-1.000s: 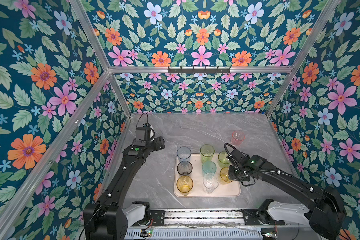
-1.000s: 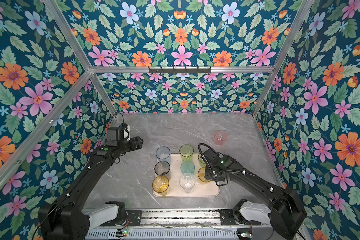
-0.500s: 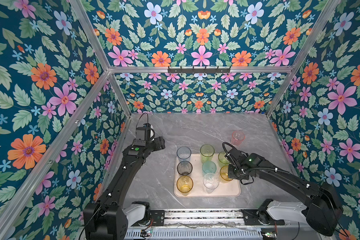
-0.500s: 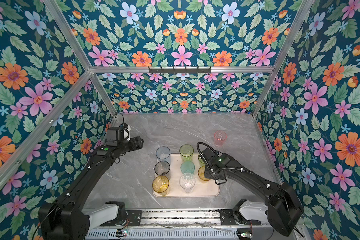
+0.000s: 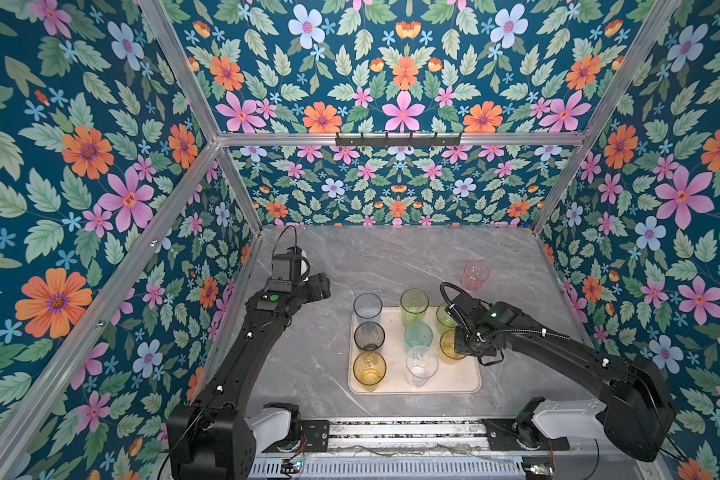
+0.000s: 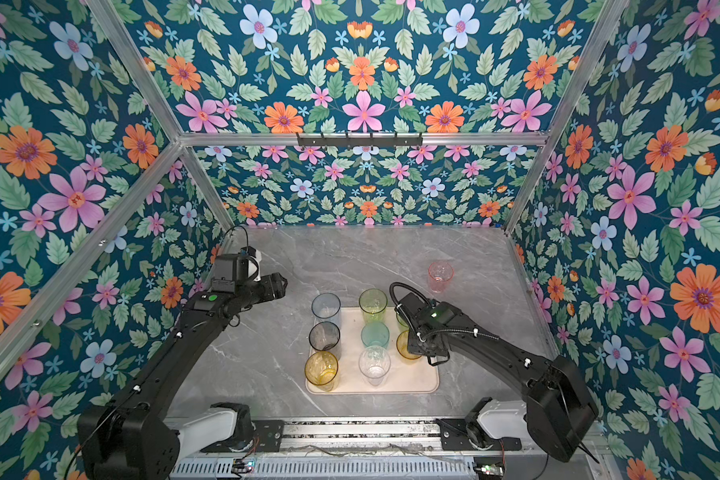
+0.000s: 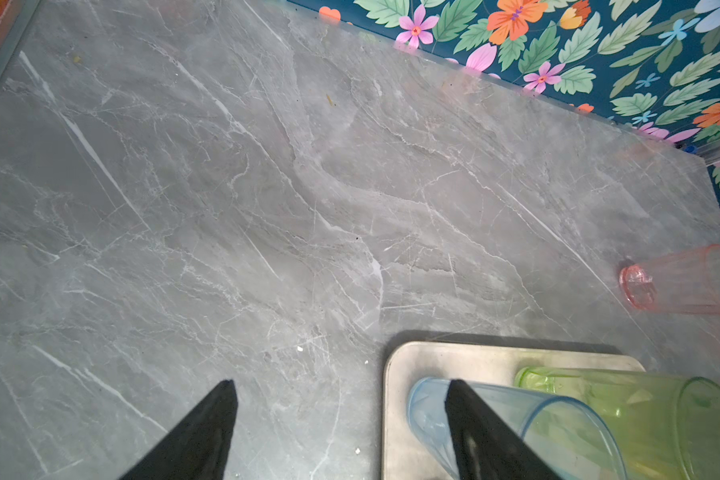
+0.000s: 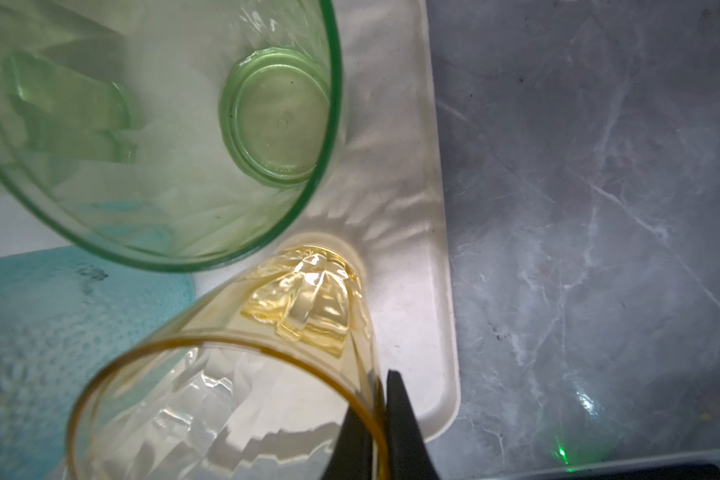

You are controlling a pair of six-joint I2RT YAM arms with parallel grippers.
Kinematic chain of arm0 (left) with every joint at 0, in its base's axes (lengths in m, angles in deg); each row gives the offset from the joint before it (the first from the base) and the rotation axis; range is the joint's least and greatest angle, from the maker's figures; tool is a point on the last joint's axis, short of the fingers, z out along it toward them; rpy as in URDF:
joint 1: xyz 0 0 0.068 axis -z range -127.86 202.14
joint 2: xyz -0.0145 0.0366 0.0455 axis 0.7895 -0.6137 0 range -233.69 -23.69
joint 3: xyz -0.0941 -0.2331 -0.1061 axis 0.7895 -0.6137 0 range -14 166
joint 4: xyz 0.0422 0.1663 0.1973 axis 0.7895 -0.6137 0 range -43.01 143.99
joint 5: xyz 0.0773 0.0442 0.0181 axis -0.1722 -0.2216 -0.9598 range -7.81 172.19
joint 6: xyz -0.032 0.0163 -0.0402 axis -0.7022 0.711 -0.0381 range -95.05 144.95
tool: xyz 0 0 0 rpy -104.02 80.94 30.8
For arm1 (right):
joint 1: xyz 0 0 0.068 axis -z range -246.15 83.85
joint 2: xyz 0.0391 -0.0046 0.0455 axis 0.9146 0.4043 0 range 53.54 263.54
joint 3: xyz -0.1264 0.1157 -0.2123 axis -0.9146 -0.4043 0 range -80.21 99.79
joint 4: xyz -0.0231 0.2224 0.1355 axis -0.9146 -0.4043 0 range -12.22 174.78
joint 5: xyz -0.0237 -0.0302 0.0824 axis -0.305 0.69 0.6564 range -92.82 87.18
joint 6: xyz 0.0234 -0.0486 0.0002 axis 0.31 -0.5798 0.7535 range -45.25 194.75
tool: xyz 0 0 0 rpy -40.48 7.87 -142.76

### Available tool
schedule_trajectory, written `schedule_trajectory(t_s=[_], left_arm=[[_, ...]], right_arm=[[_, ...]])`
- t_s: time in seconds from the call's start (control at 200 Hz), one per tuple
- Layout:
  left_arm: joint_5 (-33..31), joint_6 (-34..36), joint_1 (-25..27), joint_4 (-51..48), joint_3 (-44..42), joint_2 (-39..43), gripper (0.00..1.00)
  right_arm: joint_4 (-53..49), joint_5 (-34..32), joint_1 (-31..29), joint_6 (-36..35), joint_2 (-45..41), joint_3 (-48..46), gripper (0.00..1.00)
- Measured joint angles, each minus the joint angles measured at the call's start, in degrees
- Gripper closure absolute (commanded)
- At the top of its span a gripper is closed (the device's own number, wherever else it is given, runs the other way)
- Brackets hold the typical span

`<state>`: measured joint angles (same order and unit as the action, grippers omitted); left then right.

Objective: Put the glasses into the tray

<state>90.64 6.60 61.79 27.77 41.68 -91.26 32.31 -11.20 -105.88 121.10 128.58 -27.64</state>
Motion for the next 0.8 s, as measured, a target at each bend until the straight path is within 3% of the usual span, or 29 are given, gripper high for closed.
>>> schedule_trajectory(t_s=[0.8], left_arm=[[0.3,0.0,0.0,0.0,0.0,-0.1,0.18]], right_arm=[[0.0,0.1,0.2,0.5,2.8,0.9,1.0]])
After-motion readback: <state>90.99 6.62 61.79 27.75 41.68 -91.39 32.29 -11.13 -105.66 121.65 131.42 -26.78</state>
